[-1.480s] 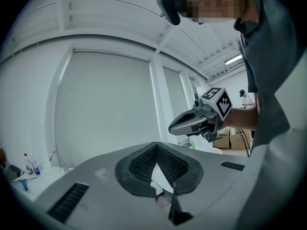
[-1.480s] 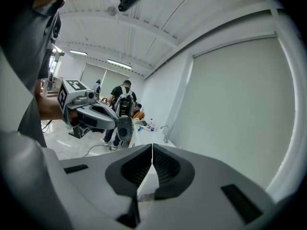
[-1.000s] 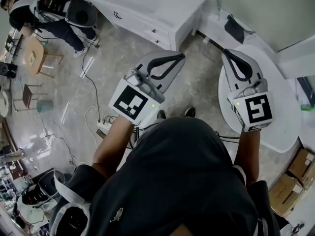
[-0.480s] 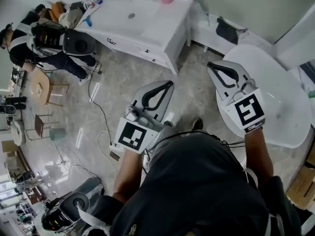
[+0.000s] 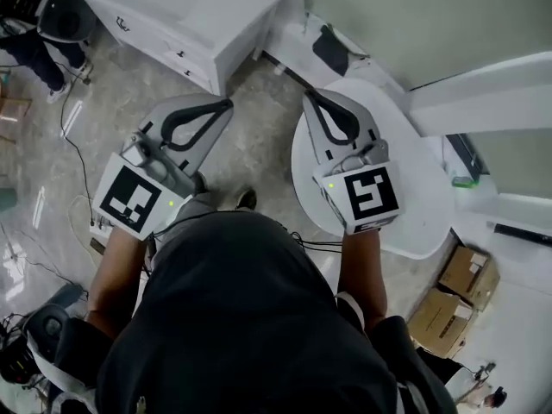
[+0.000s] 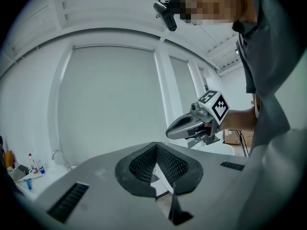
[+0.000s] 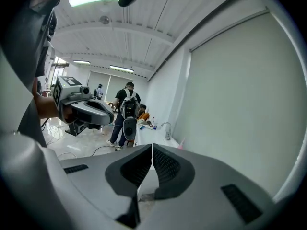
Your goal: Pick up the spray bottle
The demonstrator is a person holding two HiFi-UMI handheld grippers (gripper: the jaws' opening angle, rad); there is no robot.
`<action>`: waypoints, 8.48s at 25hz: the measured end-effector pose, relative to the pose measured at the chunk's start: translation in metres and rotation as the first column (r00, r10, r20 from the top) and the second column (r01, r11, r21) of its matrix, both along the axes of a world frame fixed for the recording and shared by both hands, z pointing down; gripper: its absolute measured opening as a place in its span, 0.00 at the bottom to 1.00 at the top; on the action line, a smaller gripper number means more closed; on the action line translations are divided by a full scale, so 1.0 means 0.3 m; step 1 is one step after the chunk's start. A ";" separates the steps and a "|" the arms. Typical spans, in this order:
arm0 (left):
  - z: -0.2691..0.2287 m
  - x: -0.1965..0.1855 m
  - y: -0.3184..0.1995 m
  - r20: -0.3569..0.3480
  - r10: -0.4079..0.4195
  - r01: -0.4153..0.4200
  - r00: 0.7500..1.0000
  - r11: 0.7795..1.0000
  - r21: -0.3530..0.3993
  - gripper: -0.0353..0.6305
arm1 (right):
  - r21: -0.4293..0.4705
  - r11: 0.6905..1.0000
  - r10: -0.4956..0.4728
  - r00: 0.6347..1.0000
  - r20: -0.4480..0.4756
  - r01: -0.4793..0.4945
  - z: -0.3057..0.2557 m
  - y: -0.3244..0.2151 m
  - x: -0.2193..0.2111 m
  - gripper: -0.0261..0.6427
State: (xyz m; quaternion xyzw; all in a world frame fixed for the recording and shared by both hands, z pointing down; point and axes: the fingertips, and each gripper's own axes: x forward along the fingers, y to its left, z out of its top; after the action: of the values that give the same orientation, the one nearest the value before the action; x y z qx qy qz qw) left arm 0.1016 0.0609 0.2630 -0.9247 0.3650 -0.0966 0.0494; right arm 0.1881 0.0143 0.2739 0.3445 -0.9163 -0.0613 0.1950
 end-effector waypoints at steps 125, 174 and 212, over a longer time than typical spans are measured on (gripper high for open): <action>0.152 -0.320 -1.202 -0.006 -0.083 0.082 0.996 0.989 -0.125 0.06 | -0.095 0.994 -0.060 0.998 -0.029 0.057 0.128 -1.228 -0.294 0.06; 0.137 -0.926 -1.531 -0.065 -0.095 0.093 0.993 0.995 -0.032 0.06 | -0.087 0.995 0.033 0.978 -0.206 -0.052 0.081 -1.436 -0.659 0.06; 0.226 -0.691 -1.721 -0.019 -0.134 0.130 0.991 0.981 -0.146 0.06 | -0.152 0.987 -0.071 0.990 -0.120 0.052 0.256 -1.785 -0.558 0.06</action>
State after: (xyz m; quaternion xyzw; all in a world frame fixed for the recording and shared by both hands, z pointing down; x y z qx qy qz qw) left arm -0.1057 -0.4554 0.3307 -0.9009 0.4182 -0.1126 -0.0293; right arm 0.0206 -0.5213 0.3506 0.2960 -0.9146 -0.0203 0.2749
